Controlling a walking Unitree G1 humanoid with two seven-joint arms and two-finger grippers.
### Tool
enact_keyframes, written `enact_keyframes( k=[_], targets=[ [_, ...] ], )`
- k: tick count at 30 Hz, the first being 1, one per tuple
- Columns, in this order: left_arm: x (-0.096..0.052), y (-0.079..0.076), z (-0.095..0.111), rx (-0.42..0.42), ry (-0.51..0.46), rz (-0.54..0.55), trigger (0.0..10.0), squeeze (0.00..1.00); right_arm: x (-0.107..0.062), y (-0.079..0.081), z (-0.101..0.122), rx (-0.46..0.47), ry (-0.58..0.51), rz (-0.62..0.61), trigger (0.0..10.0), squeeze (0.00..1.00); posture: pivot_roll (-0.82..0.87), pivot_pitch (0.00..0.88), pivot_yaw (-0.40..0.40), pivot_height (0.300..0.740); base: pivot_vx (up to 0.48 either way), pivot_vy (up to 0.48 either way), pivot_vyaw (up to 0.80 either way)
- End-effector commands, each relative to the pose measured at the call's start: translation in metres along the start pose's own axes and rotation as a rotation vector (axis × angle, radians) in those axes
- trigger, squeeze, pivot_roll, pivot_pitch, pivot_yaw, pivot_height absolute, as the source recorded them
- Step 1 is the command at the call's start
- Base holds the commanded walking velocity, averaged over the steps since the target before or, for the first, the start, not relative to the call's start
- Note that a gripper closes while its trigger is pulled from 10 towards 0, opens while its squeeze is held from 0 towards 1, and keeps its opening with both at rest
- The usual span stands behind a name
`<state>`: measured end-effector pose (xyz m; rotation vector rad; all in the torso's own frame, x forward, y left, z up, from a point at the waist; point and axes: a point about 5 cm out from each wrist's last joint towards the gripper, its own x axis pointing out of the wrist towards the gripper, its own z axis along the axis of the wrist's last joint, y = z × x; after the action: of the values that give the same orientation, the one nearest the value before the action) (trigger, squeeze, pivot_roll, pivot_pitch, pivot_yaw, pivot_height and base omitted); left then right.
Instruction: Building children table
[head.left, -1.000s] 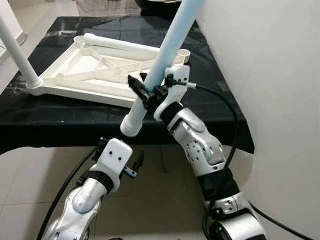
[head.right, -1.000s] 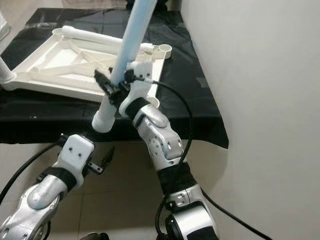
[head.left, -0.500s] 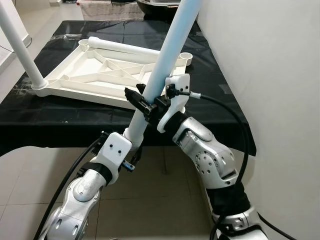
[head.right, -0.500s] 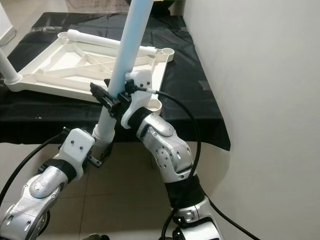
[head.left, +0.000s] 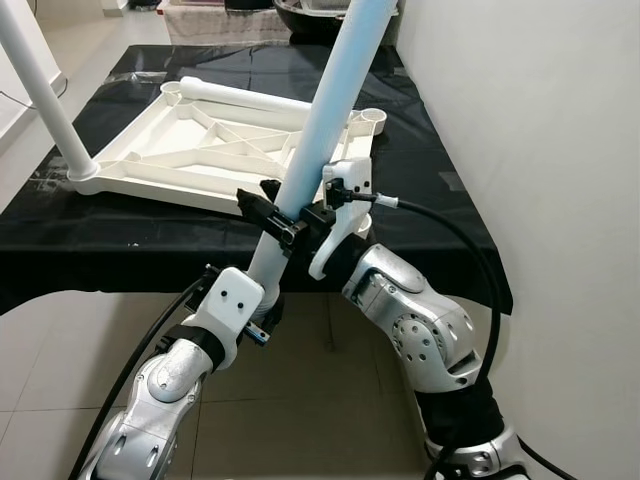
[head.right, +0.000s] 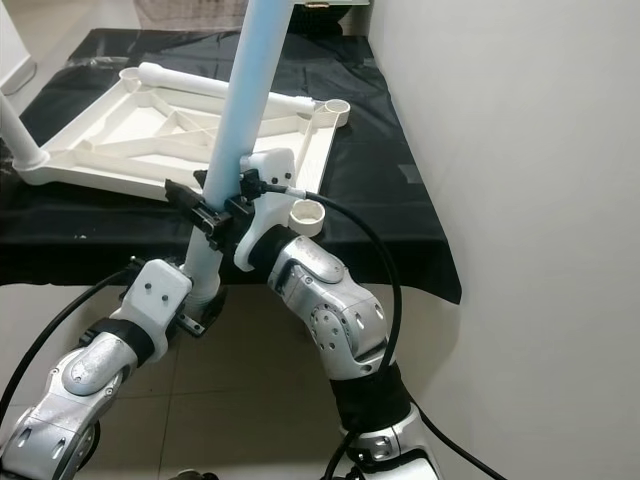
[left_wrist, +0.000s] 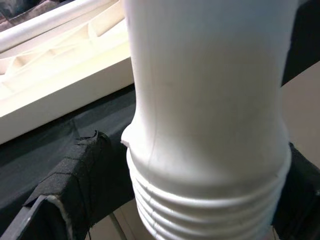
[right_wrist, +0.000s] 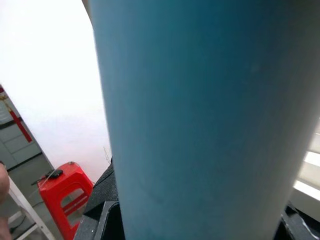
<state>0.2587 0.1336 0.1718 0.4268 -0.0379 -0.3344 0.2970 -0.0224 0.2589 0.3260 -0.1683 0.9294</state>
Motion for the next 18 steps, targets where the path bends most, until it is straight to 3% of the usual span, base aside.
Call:
enact_keyframes(
  k=[1, 15, 16, 17, 18],
  targets=[
    [0.0, 0.0, -0.002, 0.012, 0.005, 0.004, 10.0, 0.0, -0.001, 0.007, -0.001, 0.014, 0.003, 0.023, 10.0, 0.0, 0.09, 0.127, -0.028, 0.74, 0.0, 0.0, 0.0],
    [0.004, -0.01, 0.003, -0.028, -0.033, -0.02, 10.0, 0.0, -0.003, 0.011, -0.007, 0.033, 0.028, 0.026, 10.0, 0.0, 0.09, 0.126, -0.028, 0.74, 0.0, 0.0, 0.0],
    [0.004, -0.011, 0.003, -0.029, -0.032, -0.021, 7.4, 0.0, -0.003, 0.011, -0.007, 0.034, 0.028, 0.024, 10.0, 0.0, 0.09, 0.127, -0.029, 0.74, 0.0, 0.0, 0.0],
    [0.004, -0.011, 0.003, -0.029, -0.032, -0.021, 7.4, 0.0, -0.003, 0.011, -0.007, 0.034, 0.028, 0.024, 10.0, 0.0, 0.09, 0.127, -0.029, 0.74, 0.0, 0.0, 0.0],
    [0.003, -0.013, 0.002, -0.031, -0.025, -0.024, 0.0, 0.0, -0.003, 0.011, -0.006, 0.037, 0.026, 0.021, 10.0, 0.0, 0.09, 0.127, -0.028, 0.74, 0.0, 0.0, 0.0]
  ],
)
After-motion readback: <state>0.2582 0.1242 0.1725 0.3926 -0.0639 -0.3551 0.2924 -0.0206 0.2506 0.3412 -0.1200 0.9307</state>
